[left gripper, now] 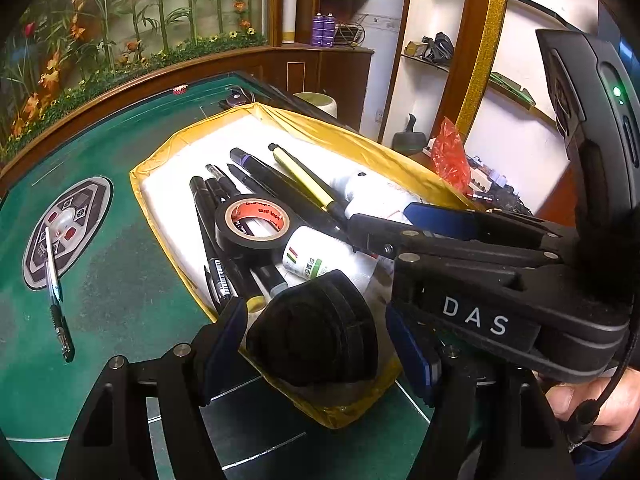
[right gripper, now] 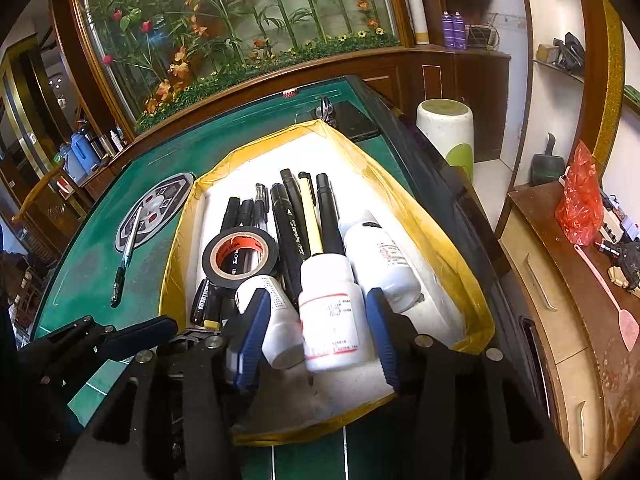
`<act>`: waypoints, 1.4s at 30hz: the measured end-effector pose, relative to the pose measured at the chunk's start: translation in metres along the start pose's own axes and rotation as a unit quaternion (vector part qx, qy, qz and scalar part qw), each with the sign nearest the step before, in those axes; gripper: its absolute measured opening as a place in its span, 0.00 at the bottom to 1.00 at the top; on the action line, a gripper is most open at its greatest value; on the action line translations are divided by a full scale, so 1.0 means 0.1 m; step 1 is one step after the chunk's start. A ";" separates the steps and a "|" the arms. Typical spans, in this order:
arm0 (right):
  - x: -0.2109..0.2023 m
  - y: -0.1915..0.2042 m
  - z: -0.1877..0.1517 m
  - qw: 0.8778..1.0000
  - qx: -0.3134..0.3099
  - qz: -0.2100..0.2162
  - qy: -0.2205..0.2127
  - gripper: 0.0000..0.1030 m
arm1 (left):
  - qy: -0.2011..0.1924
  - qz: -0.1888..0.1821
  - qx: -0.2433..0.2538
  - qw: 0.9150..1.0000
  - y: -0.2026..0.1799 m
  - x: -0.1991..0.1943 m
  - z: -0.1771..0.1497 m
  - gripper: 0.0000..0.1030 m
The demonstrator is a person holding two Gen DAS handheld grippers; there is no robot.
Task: Organize rigid objects
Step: 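Open both tools to release the fan cover and bottle, then withdraw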
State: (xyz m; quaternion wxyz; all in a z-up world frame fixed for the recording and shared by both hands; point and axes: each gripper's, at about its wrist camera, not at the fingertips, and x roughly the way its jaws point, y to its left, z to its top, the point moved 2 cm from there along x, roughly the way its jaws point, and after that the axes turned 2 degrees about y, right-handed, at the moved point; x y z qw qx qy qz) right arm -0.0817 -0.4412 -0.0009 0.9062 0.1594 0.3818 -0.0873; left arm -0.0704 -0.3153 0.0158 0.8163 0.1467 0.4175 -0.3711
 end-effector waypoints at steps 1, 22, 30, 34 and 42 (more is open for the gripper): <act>-0.02 0.01 0.00 1.000 0.000 0.001 -0.001 0.47 | -0.001 0.000 0.000 1.000 0.00 -0.01 0.00 0.74; -0.20 0.16 0.01 1.000 -0.009 0.002 -0.014 0.48 | -0.023 0.013 0.007 1.000 -0.02 -0.19 -0.03 0.75; -0.25 0.24 0.01 1.000 -0.018 0.001 -0.016 0.48 | -0.030 0.013 0.001 0.999 0.04 -0.27 -0.05 0.75; -0.29 0.31 0.01 1.000 -0.025 0.000 -0.018 0.48 | -0.036 0.011 -0.003 0.999 0.07 -0.33 -0.06 0.75; -0.32 0.47 0.01 0.999 -0.038 -0.002 -0.018 0.51 | -0.045 0.008 -0.018 0.999 0.21 -0.42 -0.10 0.75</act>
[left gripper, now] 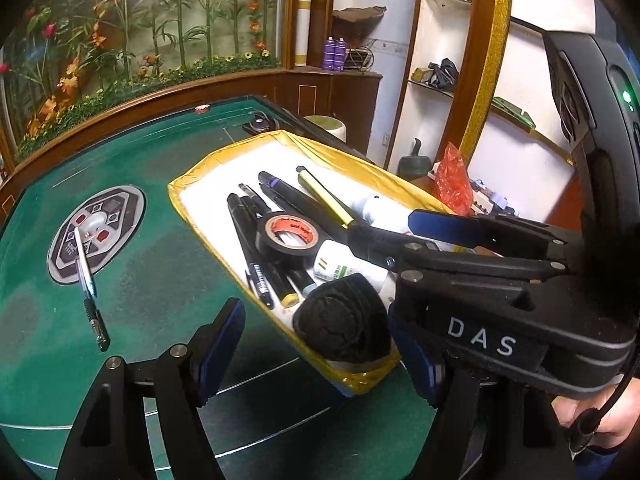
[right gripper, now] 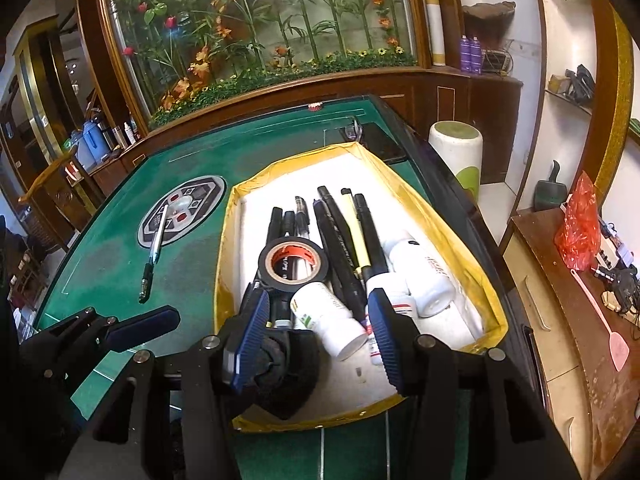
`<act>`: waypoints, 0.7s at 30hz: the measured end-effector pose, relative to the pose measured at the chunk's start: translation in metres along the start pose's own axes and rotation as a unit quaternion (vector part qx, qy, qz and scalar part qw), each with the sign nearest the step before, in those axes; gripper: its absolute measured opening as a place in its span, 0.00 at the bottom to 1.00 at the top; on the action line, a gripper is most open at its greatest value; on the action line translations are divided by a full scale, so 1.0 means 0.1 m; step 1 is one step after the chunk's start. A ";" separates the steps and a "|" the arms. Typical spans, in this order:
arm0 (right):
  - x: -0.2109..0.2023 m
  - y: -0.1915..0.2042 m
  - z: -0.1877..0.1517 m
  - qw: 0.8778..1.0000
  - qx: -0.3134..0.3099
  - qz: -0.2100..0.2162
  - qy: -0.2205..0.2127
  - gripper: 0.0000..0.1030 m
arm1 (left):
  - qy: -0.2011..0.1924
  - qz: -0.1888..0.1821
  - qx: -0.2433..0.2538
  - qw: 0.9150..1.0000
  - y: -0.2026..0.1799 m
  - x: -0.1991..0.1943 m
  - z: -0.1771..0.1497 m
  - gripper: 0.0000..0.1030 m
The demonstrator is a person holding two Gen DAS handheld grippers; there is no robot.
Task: Organize rigid objects
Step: 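Open both tools to release the fan cover and bottle, then withdraw, then grasp the clear pen with the left tool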
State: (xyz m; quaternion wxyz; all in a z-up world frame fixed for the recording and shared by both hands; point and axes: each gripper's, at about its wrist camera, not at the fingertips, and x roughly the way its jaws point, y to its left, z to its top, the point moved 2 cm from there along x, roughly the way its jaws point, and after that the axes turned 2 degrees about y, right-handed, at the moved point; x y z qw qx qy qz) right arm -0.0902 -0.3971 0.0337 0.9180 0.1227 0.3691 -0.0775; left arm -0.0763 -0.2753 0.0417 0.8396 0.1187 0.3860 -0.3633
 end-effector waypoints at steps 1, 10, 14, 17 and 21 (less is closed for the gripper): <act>0.00 0.02 0.00 1.000 -0.001 0.000 0.000 0.52 | -0.001 0.000 -0.003 1.000 0.03 -0.01 0.00 0.75; -0.02 0.33 0.05 0.999 -0.031 0.009 -0.008 0.55 | -0.008 -0.006 -0.059 0.998 0.48 -0.12 -0.04 0.75; 0.00 0.48 0.09 0.999 -0.041 0.018 -0.012 0.55 | -0.010 0.000 -0.086 0.996 0.76 -0.15 -0.08 0.77; 0.02 0.60 0.12 0.998 -0.055 0.017 -0.017 0.55 | -0.009 -0.005 -0.109 0.994 0.98 -0.18 -0.13 0.77; 0.08 0.79 0.21 0.997 -0.071 0.023 -0.017 0.55 | -0.014 0.006 -0.142 0.990 1.30 -0.23 -0.19 0.78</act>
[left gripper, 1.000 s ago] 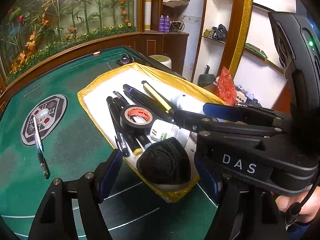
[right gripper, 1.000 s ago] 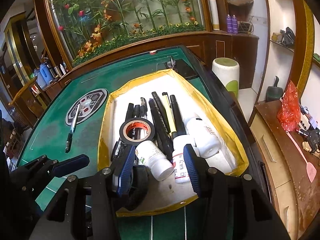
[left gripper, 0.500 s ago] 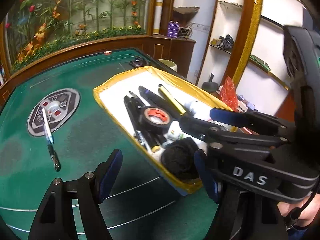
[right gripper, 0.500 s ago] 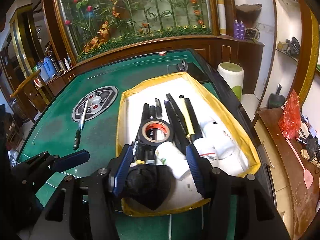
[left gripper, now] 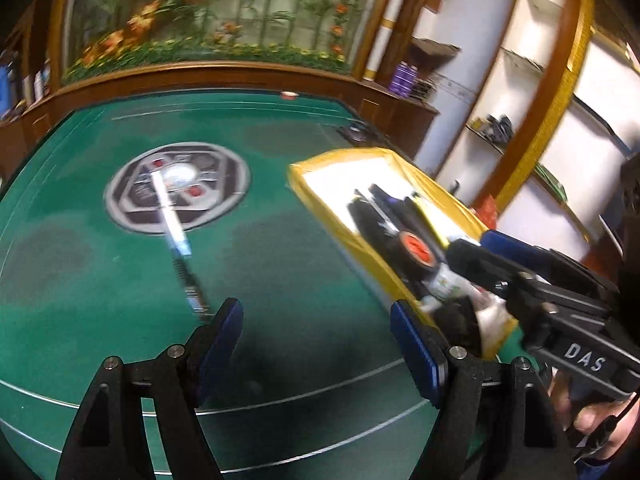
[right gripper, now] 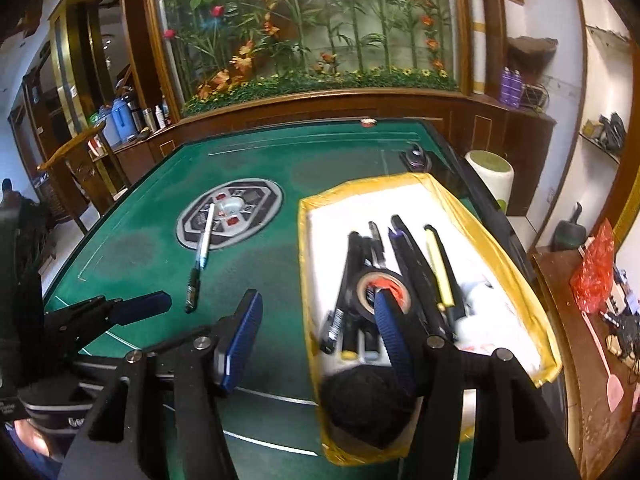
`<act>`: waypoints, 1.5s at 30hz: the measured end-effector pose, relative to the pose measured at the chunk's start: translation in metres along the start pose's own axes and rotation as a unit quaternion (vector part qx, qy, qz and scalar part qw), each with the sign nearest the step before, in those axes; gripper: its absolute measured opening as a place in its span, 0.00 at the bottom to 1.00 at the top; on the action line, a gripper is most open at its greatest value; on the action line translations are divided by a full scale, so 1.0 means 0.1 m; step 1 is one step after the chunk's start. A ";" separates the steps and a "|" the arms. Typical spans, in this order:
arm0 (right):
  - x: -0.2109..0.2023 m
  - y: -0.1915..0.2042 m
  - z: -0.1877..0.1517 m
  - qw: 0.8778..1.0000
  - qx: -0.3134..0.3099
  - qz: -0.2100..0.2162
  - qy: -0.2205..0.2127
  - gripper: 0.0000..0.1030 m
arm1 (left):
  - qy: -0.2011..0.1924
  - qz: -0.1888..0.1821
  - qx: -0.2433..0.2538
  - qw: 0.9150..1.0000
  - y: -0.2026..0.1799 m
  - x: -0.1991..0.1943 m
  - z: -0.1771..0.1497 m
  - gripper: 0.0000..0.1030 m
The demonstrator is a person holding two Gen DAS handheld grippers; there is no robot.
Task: Organize rigid objects
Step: 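Grasp the clear pen with the left tool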
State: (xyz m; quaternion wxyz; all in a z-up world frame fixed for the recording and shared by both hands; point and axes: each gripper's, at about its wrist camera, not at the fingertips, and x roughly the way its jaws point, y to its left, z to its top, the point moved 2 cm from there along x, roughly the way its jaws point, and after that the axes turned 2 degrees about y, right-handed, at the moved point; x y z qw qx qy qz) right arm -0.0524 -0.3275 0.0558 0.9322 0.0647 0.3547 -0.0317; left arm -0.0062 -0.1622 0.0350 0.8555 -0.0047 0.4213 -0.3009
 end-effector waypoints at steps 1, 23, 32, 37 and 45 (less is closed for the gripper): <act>0.03 0.06 0.03 1.000 -0.005 0.004 0.000 0.56 | 0.000 0.004 -0.011 1.000 0.10 0.00 0.01 0.79; 1.36 0.54 0.67 0.995 0.056 0.086 -0.009 0.55 | 0.072 0.180 -0.120 0.974 0.96 0.71 0.24 0.67; 1.38 0.48 0.66 0.990 0.075 0.122 0.003 0.55 | 0.057 0.220 -0.090 0.970 1.21 0.63 0.25 0.10; 1.50 0.55 0.58 0.985 0.074 0.153 0.039 0.48 | 0.051 0.181 -0.094 0.978 1.57 0.49 0.25 0.10; 1.84 1.06 0.46 0.984 0.021 0.142 0.107 0.46 | 0.050 0.197 -0.079 0.976 1.65 0.54 0.35 0.10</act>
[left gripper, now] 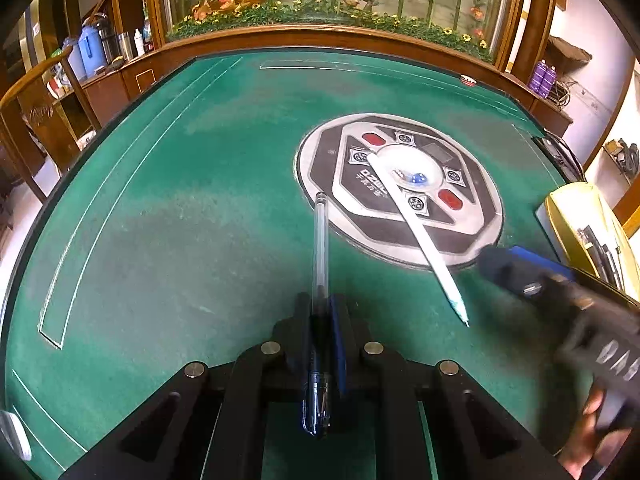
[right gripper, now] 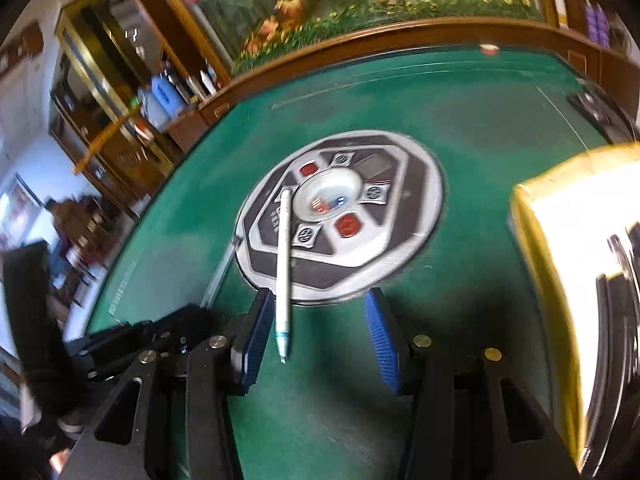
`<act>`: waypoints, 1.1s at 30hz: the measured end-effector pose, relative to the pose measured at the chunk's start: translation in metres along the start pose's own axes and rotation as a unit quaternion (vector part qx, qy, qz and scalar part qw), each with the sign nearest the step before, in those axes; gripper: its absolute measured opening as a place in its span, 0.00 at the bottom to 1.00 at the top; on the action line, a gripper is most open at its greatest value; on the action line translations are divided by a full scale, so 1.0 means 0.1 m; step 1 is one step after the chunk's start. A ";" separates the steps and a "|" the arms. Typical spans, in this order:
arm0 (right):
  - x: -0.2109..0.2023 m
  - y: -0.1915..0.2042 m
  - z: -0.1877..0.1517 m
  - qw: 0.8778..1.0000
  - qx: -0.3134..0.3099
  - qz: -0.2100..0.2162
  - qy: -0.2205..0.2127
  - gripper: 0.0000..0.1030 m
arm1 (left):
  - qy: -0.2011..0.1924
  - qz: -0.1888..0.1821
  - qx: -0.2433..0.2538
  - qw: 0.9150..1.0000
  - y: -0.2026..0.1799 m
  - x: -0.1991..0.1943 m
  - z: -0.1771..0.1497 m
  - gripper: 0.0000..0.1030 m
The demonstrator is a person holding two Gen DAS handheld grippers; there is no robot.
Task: Organize rigid objects
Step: 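Grasp the clear pen with the left tool, then grasp the white pen with the right tool while the left tool holds the clear pen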
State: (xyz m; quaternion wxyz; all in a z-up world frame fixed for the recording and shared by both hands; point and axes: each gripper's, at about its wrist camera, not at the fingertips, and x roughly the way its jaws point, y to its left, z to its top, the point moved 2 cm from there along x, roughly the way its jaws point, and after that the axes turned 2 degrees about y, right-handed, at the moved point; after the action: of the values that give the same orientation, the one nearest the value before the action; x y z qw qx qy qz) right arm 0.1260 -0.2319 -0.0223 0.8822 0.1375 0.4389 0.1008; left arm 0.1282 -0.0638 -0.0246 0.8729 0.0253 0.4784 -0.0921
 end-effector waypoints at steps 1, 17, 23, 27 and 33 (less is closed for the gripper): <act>0.07 0.09 0.04 1.000 -0.016 -0.010 0.005 0.46 | -0.001 -0.001 0.000 1.000 0.01 0.01 0.01 0.10; 0.33 0.22 0.16 0.994 -0.070 -0.088 0.011 0.07 | -0.011 -0.013 0.005 1.000 0.06 0.00 0.01 0.10; 0.05 0.22 0.16 0.998 -0.044 -0.045 -0.012 0.07 | -0.014 -0.018 -0.004 1.000 0.11 0.00 0.01 0.10; -0.06 0.23 0.07 0.999 -0.029 -0.019 -0.013 0.07 | -0.017 -0.015 -0.006 1.000 0.11 0.01 0.02 0.10; -0.05 0.22 0.03 0.999 -0.033 -0.009 -0.009 0.07 | -0.021 -0.011 -0.012 1.000 0.13 0.03 0.04 0.10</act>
State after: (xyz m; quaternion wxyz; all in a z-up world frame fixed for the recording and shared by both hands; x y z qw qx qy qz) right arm 0.1242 -0.2131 -0.0092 0.8909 0.1051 0.4288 0.1065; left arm 0.1349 -0.0523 -0.0255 0.8821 0.0078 0.4610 -0.0963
